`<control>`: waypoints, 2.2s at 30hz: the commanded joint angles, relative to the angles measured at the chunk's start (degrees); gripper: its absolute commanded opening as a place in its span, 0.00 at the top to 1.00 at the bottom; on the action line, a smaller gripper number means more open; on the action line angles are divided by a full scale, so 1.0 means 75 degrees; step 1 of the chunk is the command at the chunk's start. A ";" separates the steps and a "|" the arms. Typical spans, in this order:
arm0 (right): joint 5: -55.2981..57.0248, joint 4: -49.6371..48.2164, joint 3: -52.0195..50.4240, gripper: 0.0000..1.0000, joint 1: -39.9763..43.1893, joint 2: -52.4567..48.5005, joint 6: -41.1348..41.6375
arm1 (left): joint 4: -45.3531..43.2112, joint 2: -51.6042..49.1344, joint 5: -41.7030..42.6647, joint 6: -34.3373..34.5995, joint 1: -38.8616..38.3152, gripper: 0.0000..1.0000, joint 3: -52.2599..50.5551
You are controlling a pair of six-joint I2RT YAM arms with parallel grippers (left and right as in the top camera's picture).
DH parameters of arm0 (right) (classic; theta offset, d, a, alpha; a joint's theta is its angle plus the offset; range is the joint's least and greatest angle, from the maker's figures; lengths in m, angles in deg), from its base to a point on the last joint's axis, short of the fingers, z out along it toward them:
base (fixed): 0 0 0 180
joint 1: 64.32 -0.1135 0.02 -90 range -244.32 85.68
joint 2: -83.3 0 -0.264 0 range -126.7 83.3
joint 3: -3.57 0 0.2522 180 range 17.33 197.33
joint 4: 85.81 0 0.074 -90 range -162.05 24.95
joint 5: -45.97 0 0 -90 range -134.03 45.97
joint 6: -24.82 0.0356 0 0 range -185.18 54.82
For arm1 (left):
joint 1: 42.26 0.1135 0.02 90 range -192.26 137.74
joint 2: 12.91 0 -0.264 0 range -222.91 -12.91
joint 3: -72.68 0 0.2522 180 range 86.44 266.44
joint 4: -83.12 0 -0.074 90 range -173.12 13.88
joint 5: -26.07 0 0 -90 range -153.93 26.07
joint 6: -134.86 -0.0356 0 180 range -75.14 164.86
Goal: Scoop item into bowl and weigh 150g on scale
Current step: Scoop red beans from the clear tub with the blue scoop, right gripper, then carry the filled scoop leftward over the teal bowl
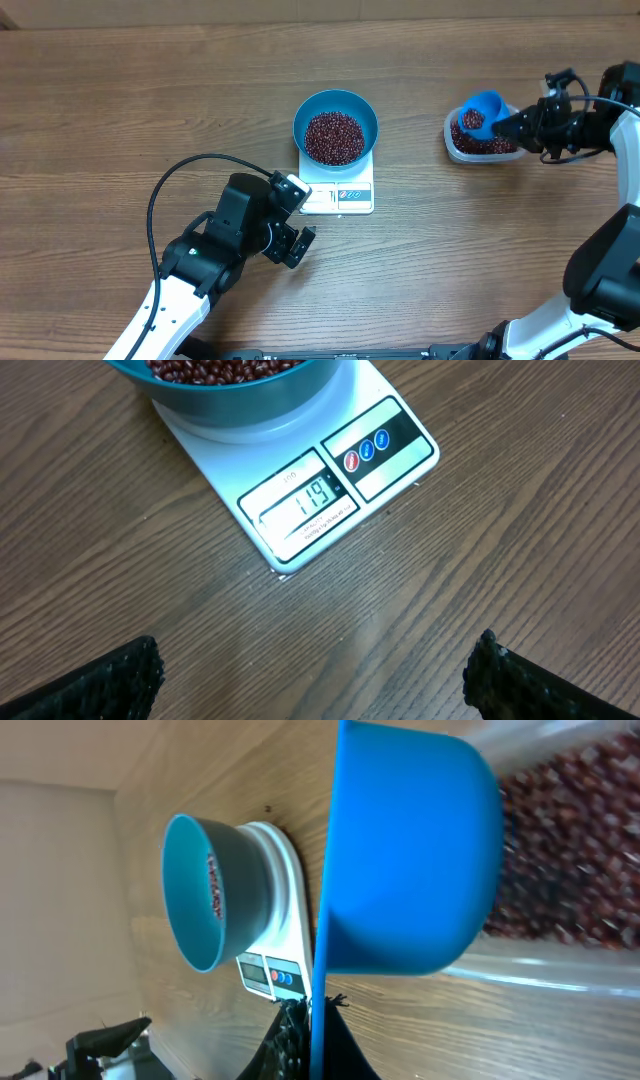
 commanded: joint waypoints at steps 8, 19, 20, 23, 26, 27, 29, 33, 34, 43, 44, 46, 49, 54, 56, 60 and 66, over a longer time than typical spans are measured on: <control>-0.0271 -0.0041 0.0361 0.96 -0.1230 0.1105 -0.0192 | -0.0020 -0.0044 -0.0052 0.0131 -0.0012 0.00 -0.0026; 0.0621 -0.0612 0.0385 0.96 -0.2792 0.1209 0.0560 | -0.0020 -0.0044 -0.0052 0.0131 -0.0012 0.00 -0.0026; 0.0729 -0.0629 0.0414 0.96 -0.2891 0.1215 0.0635 | -0.0020 -0.0044 -0.0052 0.0131 -0.0012 0.00 -0.0026; 0.0947 -0.0629 0.0562 0.96 -0.3194 0.1221 0.0664 | -0.0020 -0.0044 -0.0052 0.0131 -0.0012 0.01 -0.0026; 0.1058 -0.0635 0.0729 0.96 -0.3480 0.1221 0.0673 | -0.0020 -0.0044 -0.0052 0.0131 -0.0012 0.00 -0.0026; 0.1113 -0.0632 0.0796 0.96 -0.3596 0.1221 0.0676 | -0.0020 -0.0044 -0.0052 0.0131 -0.0012 0.01 -0.0026; 0.1250 -0.0632 0.0912 0.96 -0.3783 0.1221 0.0682 | -0.0020 -0.0044 -0.0050 0.0131 -0.0012 0.00 -0.0026; 0.1629 -0.0664 0.1105 0.96 -0.4100 0.1221 0.0877 | -0.0020 -0.0044 -0.0052 0.0131 -0.0012 0.00 -0.0026; 0.1623 -0.0662 0.1137 0.96 -0.4150 0.1221 0.0877 | -0.0020 -0.0044 -0.0052 0.0131 -0.0012 0.01 -0.0026; 0.2384 -0.0813 0.1183 0.96 -0.4835 0.1221 0.1078 | -0.0020 -0.0044 -0.0052 0.0131 -0.0012 0.01 -0.0026; 0.2448 -0.0848 0.1183 0.96 -0.4913 0.1221 0.1081 | -0.0020 -0.0044 -0.0050 0.0131 -0.0012 0.00 -0.0026; 0.2600 -0.0935 0.1183 0.96 -0.5042 0.1221 0.1236 | -0.0020 -0.0044 -0.0052 0.0131 -0.0012 0.01 -0.0026; 0.2920 -0.1046 0.1183 0.96 -0.5237 0.1221 0.1317 | -0.0020 -0.0044 -0.0052 0.0131 -0.0012 0.01 -0.0026; 0.3882 -0.1180 0.1183 0.96 -0.5592 0.1221 0.1480 | -0.0020 -0.0044 -0.0052 0.0131 -0.0012 0.00 -0.0026; 0.4199 -0.1204 0.1183 0.96 -0.5735 0.1221 0.1480 | -0.0020 -0.0044 -0.0052 0.0131 -0.0012 0.01 -0.0026; 0.5152 -0.1314 0.1183 0.96 -0.6152 0.1221 0.1478 | -0.0020 -0.0044 -0.0050 0.0131 -0.0012 0.00 -0.0026; 0.6038 -0.1498 0.1183 0.96 -0.6577 0.1221 0.1478 | -0.0020 -0.0044 -0.0052 0.0131 -0.0012 0.00 -0.0026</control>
